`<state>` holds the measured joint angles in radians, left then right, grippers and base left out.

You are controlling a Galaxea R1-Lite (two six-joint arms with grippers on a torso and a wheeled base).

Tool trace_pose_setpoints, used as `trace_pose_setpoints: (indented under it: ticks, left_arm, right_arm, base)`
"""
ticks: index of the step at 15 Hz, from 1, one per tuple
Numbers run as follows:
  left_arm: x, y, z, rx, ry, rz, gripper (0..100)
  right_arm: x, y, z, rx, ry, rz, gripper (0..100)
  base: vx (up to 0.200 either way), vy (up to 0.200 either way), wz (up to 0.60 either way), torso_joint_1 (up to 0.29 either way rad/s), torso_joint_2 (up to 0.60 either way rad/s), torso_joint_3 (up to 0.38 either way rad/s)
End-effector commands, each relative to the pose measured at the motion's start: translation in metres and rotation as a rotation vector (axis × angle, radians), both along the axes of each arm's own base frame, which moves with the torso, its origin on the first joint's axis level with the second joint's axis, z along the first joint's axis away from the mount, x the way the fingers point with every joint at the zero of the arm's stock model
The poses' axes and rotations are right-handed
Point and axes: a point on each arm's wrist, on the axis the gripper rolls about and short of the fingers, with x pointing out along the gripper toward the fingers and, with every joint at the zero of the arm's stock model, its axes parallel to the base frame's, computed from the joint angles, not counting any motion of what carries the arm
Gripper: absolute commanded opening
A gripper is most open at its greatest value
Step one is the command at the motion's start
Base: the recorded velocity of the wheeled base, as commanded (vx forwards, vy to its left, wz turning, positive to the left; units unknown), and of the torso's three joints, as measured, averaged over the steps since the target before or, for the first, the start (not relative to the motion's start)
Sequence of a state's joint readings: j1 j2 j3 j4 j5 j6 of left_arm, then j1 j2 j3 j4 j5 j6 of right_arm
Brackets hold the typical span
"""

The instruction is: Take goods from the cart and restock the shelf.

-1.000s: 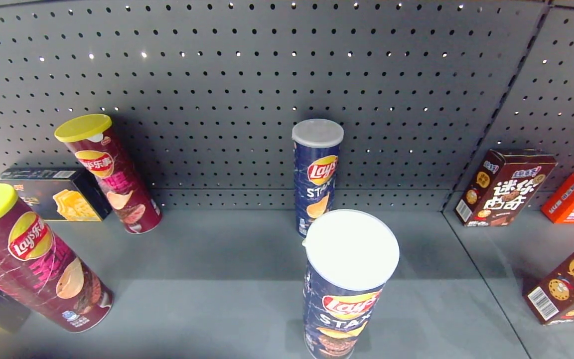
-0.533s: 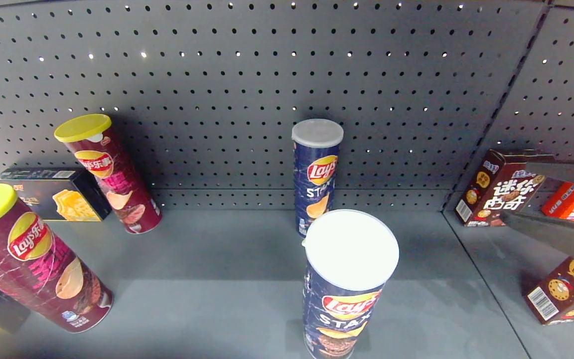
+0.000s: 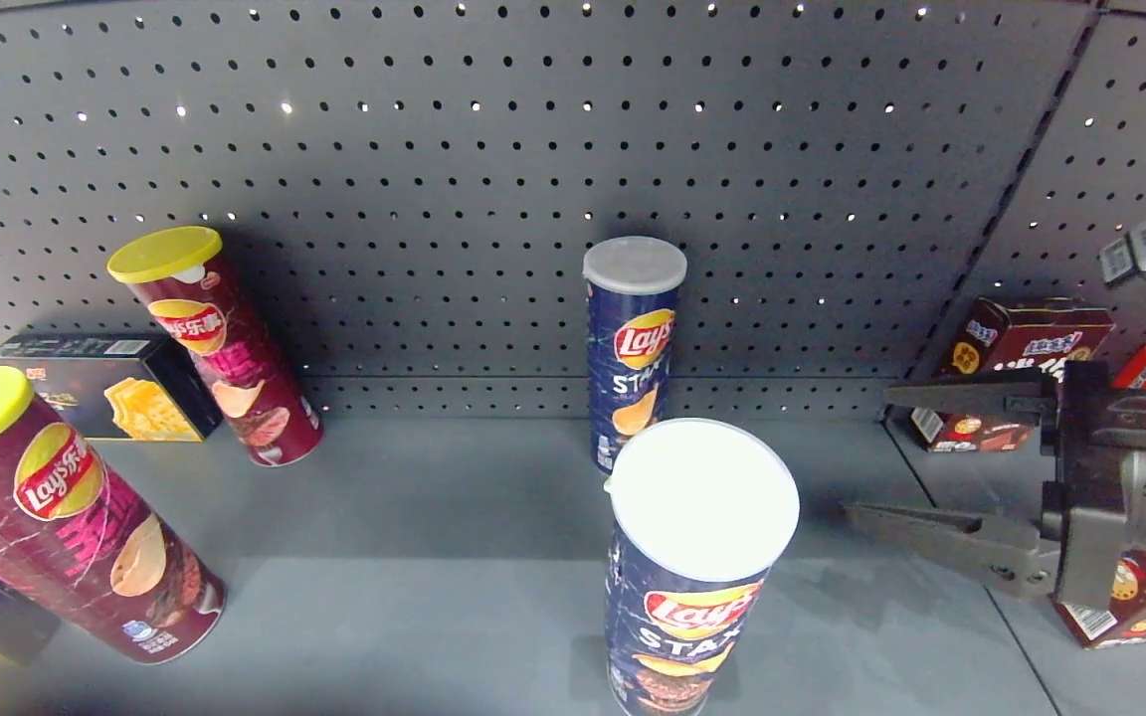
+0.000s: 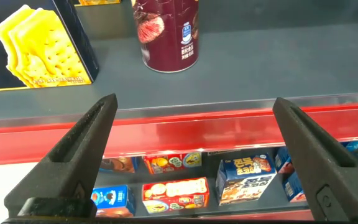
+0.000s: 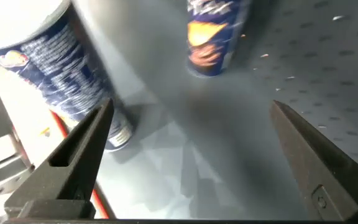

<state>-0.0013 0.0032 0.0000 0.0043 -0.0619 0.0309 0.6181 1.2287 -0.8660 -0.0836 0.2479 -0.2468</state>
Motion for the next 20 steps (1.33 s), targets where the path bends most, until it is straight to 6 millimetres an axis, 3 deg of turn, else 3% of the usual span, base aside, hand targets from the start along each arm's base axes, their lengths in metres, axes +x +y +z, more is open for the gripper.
trace_pose_setpoints:
  ticks: [1,8,16,20]
  left_arm:
    - [0.000,0.000,0.000,0.000,0.002,0.000,100]
    - [0.000,0.000,0.000,0.000,0.002,0.000,100]
    - [0.000,0.000,0.000,0.000,0.000,0.000,100]
    - [0.000,0.000,0.000,0.000,0.000,-0.001,100]
  right_arm:
    - [0.003,0.009,-0.009,-0.026,0.033,0.032,100]
    - [0.001,0.025,-0.037,-0.094,0.117,0.096,100]
    - [0.020,0.041,-0.051,-0.113,0.145,0.097,100]
    - [0.020,0.041,-0.053,-0.117,0.150,0.096,100]
  base:
    - [0.000,0.000,0.00,0.000,0.00,0.000]
    - [0.000,0.000,0.00,0.000,0.00,0.000]
    - [0.000,0.000,0.00,0.000,0.00,0.000]
    - [0.000,0.000,0.00,0.000,0.00,0.000]
